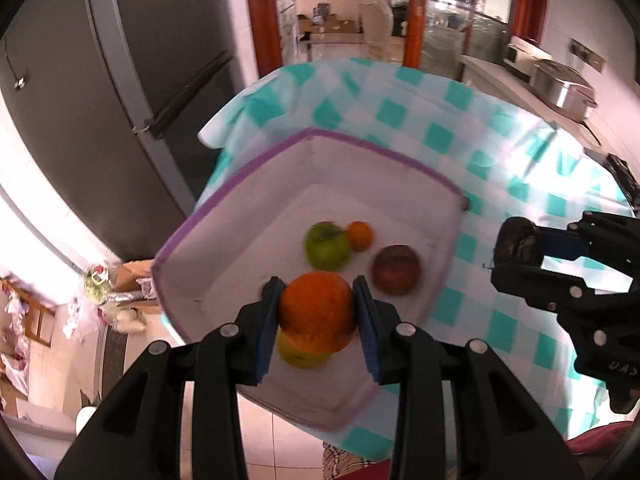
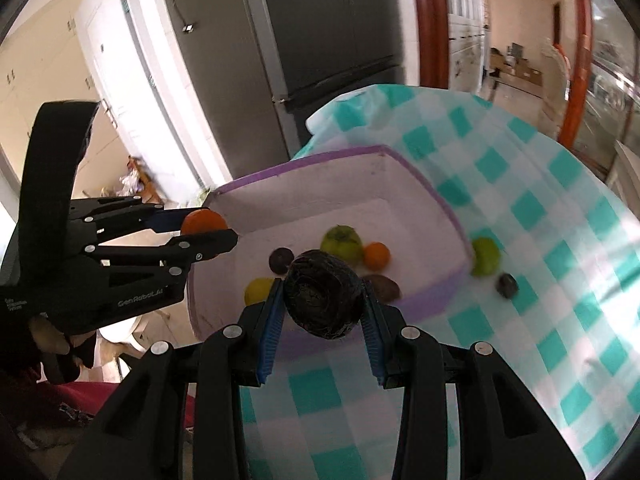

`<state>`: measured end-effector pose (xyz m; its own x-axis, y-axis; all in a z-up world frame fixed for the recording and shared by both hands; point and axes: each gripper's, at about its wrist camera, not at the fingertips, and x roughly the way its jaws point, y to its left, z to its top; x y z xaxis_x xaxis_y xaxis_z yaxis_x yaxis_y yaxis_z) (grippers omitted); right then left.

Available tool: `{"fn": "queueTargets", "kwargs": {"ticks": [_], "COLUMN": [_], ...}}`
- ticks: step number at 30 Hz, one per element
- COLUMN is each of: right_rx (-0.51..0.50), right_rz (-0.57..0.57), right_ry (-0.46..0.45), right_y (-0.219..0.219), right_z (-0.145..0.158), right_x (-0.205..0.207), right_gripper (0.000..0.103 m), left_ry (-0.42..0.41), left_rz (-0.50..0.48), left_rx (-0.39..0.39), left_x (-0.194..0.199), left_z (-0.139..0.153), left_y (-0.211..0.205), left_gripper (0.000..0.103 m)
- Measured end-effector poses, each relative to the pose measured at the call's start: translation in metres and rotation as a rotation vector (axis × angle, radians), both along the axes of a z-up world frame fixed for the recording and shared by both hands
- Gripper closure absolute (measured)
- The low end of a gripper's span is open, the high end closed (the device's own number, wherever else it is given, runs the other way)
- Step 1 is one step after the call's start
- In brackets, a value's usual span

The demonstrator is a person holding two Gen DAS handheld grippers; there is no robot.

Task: Organize fruits
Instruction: 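Carry the mandarin and dark fruit into the purple box and open both tools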

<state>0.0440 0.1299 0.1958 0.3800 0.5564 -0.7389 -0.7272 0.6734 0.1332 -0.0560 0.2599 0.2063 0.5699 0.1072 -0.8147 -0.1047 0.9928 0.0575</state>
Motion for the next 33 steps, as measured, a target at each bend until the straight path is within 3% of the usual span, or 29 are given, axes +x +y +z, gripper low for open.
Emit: {"fn": "queueTargets", "kwargs": {"ticks": [7, 18, 27, 32, 33], "right_rx": [-0.119, -0.326, -0.374, -0.354, -0.354], "right_rz": [0.019, 0.07, 0.058, 0.073, 0.076], "right_ry": [0.11, 0.285, 0.37, 0.348, 0.343], "right_y": [0.055, 0.127, 0.142, 0.148, 0.149], "right_z": [-0.039, -0.109, -0.14, -0.135, -0.135], "right_x": [0.04, 0.087, 0.104, 0.103, 0.101], "right_gripper": [0.066, 0.066, 0.065, 0.064, 0.064], "left_ry": [0.134, 0.324, 0.407, 0.43, 0.43], "left_rz": [0.003, -0.025, -0.024, -0.016, -0.014], "left_rx": [0.009, 0.052, 0.03, 0.032, 0.032], "left_x": [0.038, 0.091, 0.102, 0.102, 0.102], "left_z": [-0.042, -0.104, -0.134, -0.138, -0.138], "left_y": [0.047, 0.084, 0.101, 0.105, 0.105], "left_gripper": [0.066, 0.066, 0.066, 0.065, 0.06]}}
